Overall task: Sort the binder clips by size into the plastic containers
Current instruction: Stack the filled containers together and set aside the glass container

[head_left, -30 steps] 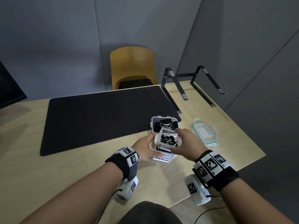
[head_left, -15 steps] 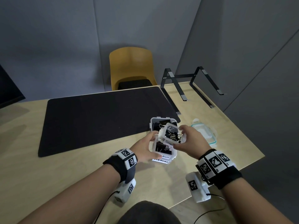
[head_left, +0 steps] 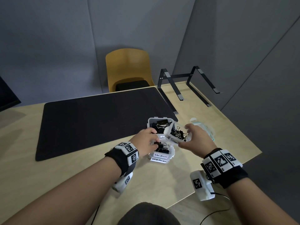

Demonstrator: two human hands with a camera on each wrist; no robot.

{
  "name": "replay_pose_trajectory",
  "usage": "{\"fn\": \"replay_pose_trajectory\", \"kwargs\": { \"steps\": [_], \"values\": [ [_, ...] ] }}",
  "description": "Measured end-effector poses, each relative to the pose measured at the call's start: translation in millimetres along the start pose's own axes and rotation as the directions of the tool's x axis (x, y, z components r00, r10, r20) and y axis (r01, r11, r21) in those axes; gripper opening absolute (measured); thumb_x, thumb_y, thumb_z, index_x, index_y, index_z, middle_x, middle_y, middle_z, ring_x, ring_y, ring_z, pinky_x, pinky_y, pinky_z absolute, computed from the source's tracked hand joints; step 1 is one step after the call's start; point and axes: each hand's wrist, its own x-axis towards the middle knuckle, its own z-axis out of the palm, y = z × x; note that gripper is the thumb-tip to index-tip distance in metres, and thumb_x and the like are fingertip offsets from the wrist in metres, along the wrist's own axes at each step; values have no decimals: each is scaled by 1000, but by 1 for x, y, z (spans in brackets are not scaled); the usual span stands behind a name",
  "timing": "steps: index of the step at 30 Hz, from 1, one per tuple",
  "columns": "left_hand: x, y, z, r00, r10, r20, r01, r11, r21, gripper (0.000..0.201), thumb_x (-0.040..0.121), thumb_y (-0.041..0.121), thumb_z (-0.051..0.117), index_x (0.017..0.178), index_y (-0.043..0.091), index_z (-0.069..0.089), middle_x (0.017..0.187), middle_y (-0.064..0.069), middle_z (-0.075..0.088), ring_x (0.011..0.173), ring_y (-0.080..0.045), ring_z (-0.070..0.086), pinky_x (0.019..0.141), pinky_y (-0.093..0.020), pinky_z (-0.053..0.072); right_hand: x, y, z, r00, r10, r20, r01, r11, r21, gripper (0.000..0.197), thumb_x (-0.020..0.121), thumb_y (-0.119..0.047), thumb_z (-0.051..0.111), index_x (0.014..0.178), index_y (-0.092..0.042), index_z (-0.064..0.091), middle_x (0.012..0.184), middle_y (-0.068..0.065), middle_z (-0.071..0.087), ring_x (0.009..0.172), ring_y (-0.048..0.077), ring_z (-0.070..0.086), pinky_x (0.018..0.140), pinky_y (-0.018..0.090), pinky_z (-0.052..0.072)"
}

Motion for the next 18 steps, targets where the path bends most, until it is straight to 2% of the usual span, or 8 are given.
{"fn": "replay_pose_trajectory", "kwargs": {
  "steps": [5, 10, 15, 18],
  "values": [
    [6, 6, -4, 998, 36, 45, -39, 998, 49, 20, 88, 23, 61, 106, 18, 68, 137, 5, 42, 129, -18, 34, 106, -27, 30, -3, 3, 0, 1000, 13, -8, -13, 1000, 9, 69, 70, -27, 74, 131, -18, 43, 123, 3, 53, 113, 17, 51, 81, 21, 35],
    [6, 13, -6, 995, 99, 6, -99, 994, 51, 19, 91, 22, 58, 108, 20, 66, 120, 9, 56, 118, -17, 41, 105, -37, 32, -4, 5, -2, 1000, 23, -5, -22, 1000, 19, 70, 70, -27, 74, 131, -18, 42, 125, 3, 53, 112, 18, 51, 81, 22, 36],
    [11, 21, -10, 991, 127, 48, -133, 980, 147, 23, 95, 22, 51, 114, 27, 63, 112, 11, 62, 116, -14, 41, 104, -33, 27, -4, 6, -8, 999, 35, -24, -35, 999, 29, 71, 70, -27, 74, 133, -17, 43, 127, 3, 52, 115, 17, 50, 81, 22, 35],
    [13, 24, -8, 991, 123, 47, -128, 985, 116, 26, 94, 19, 52, 117, 26, 62, 111, 9, 62, 114, -12, 42, 104, -29, 26, -3, 7, -10, 999, 37, -32, -36, 999, 36, 72, 69, -27, 75, 133, -17, 43, 127, 2, 52, 115, 16, 50, 82, 21, 35]
  ]
}}
